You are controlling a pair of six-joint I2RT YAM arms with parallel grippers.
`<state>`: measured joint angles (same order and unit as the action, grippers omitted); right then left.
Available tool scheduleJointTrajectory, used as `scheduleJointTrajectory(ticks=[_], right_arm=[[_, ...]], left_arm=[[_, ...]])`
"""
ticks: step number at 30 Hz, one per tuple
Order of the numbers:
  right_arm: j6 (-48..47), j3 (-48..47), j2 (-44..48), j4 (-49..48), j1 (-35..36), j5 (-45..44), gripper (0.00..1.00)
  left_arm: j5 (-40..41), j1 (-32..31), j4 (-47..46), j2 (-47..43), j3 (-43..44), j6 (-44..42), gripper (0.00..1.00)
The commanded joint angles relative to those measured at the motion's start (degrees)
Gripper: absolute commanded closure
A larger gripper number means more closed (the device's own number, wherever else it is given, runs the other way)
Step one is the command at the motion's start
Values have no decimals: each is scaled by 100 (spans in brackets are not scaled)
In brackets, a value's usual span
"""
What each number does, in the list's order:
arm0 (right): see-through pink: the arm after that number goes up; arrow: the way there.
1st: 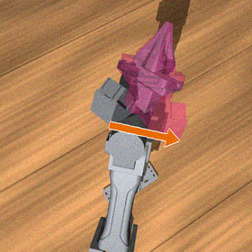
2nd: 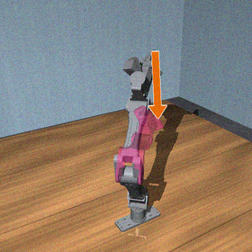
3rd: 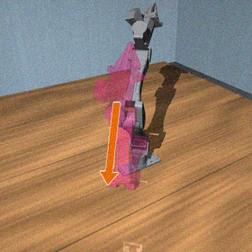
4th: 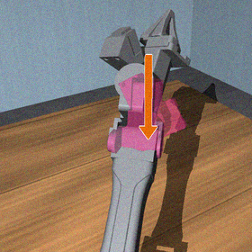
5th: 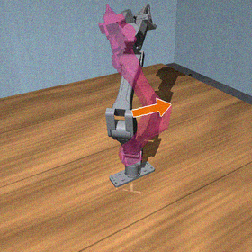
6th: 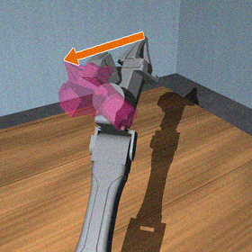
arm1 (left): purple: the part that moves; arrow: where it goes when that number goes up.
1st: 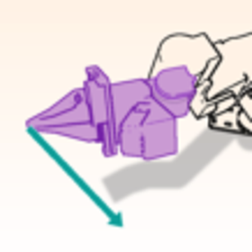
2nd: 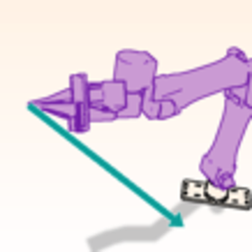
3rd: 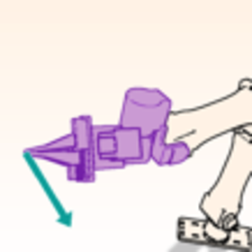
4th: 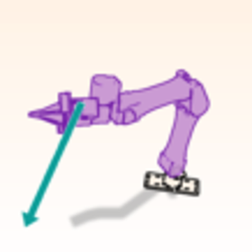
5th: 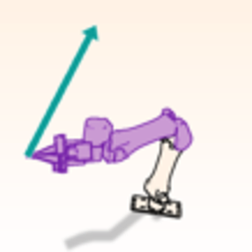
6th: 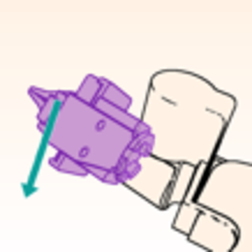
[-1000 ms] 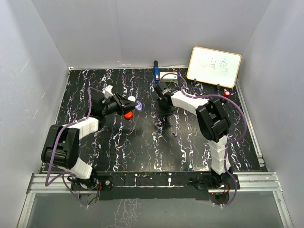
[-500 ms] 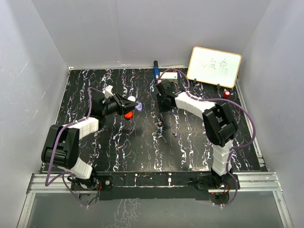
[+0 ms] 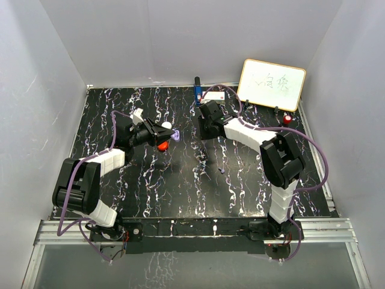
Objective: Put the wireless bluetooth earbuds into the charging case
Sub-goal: Pick up the earbud from the center of the board, then place the earbud in the charging case.
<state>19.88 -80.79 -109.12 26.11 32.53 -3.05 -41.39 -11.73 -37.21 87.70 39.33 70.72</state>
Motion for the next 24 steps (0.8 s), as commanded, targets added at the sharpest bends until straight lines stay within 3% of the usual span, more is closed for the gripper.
scheduleJointTrajectory(ticks=[1,7,14,18,24], right_arm=[[24,21,375,-379,16,-50,100],[19,536,806,-1156,11,23,100],[-35,1609,1725,-3143,-19,427,100],[-93,1972,1916,-3916,-48,859,100],[56,2890,2281,-5913,-58,1325,100]], left_arm=[[-124,41,-16,-182,82,-56,100],[-42,46,-2,-138,86,26,100],[-94,41,-237,133,299,275,100],[-91,42,-234,252,436,295,100],[-117,39,-549,433,494,604,100]])
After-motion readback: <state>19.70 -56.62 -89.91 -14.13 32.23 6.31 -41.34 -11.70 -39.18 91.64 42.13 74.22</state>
